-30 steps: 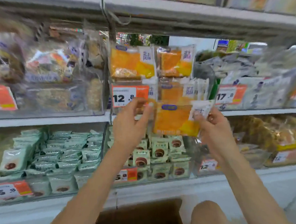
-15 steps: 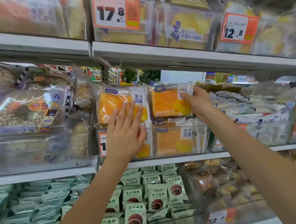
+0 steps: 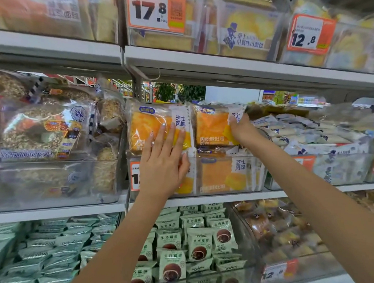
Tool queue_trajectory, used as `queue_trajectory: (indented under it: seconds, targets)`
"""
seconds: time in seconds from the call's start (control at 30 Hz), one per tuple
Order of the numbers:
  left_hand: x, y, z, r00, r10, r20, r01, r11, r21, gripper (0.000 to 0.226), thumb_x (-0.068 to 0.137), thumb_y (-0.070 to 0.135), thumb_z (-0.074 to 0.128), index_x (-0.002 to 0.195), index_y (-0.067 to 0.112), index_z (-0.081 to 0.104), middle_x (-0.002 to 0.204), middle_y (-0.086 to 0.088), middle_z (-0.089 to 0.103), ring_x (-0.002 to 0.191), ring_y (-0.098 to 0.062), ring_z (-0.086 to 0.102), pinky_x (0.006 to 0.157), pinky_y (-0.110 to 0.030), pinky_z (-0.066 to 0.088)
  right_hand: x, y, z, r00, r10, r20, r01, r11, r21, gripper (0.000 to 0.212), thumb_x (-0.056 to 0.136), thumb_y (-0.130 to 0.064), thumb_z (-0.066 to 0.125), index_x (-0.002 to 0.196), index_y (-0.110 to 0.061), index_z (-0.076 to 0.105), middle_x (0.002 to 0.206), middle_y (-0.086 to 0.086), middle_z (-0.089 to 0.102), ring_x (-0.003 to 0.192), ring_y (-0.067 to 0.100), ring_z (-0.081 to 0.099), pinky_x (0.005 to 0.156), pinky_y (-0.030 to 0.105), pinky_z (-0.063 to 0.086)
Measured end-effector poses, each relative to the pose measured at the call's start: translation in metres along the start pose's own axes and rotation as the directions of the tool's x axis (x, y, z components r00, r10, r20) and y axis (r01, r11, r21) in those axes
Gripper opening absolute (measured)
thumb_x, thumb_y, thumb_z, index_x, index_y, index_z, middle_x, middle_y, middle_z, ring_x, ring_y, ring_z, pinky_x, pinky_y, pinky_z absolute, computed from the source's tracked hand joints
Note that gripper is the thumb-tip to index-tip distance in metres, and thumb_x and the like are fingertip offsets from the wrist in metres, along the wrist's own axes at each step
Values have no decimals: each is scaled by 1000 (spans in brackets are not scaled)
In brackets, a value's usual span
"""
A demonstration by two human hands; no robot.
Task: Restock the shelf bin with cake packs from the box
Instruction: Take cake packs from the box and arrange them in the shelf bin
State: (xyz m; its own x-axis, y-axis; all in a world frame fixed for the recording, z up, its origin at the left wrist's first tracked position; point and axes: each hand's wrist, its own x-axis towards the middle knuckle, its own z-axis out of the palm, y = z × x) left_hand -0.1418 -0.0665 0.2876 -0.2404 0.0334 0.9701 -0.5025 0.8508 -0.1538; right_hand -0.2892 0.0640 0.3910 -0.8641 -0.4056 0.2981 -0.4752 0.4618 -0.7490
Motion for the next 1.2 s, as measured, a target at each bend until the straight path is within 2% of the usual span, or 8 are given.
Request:
queue_trajectory:
  seconds: [0.17, 0.47, 0.57, 0.7, 0.83, 0.93, 1.07, 1.2]
  targets:
    - [0, 0, 2, 1000, 5, -7, -5, 1000, -6, 47, 95, 30, 37, 134, 10, 54, 140, -12, 50, 133, -30, 43, 113, -46, 27, 4, 0, -2, 999, 33, -2, -33, 996, 83, 68, 102, -37, 29, 150, -9, -11, 158, 14, 11, 143, 33, 19, 114, 42, 22]
    - [0, -1, -8, 994, 19, 111, -15, 999, -40, 50, 99, 30, 27, 143, 10, 42, 148, -14, 40, 139, -29, 33, 116, -44, 22, -27, 8, 1, 961, -198, -195, 208, 977, 34, 75, 101, -35, 37, 149, -5, -13, 159, 11, -10, 147, 27, -6, 118, 38, 4]
    - [-25, 6, -28, 990, 27, 141, -9, 992, -128, 52, 100, 30, 25, 147, 8, 33, 153, -13, 30, 144, -26, 23, 118, -44, 15, -63, 19, 8, 928, -333, -171, 331, 943, -38, 67, 101, -33, 38, 151, -7, 2, 159, 12, 3, 147, 26, 3, 118, 38, 9]
    - [-105, 25, -63, 976, 73, 206, -2, 946, -325, 46, 99, 24, 29, 137, 6, 48, 143, -17, 44, 135, -28, 36, 111, -44, 29, -131, 53, 41, 772, -584, -250, 571, 811, -129, 37, 96, -24, 40, 131, -11, 46, 129, 8, 51, 120, 23, 46, 102, 38, 38]
    - [-206, 40, -85, 873, 113, 474, 92, 917, -389, 27, 85, 17, 45, 110, 9, 52, 119, -16, 58, 105, -32, 55, 86, -40, 43, -206, 117, 108, 779, -627, 20, 626, 775, -86, 20, 92, -10, 46, 109, -12, 57, 105, 4, 59, 101, 18, 51, 85, 34, 45]
    - [-286, 47, -100, 803, 216, 556, 27, 918, -396, 25, 84, 9, 45, 101, 5, 61, 134, -22, 51, 126, -37, 44, 106, -49, 35, -257, 175, 165, 784, -567, 252, 607, 786, -120, 25, 84, -1, 53, 106, -10, 60, 121, 6, 56, 114, 24, 48, 97, 41, 44]
    - [-337, 62, -118, 747, 258, 613, -3, 923, -385, 45, 82, 16, 47, 122, 1, 60, 145, -17, 40, 145, -29, 14, 118, -45, 9, -295, 208, 209, 808, -571, 145, 583, 810, -64, 34, 84, -2, 45, 115, -7, 59, 142, 9, 41, 133, 22, 34, 112, 31, 27]
    - [-370, 47, -121, 626, 253, 738, 25, 939, -343, 52, 86, 14, 45, 137, 5, 47, 151, -16, 30, 141, -32, 23, 117, -47, 13, -316, 225, 243, 818, -547, 179, 565, 822, -70, 39, 87, -7, 42, 125, -7, 51, 147, 10, 38, 137, 20, 34, 112, 30, 29]
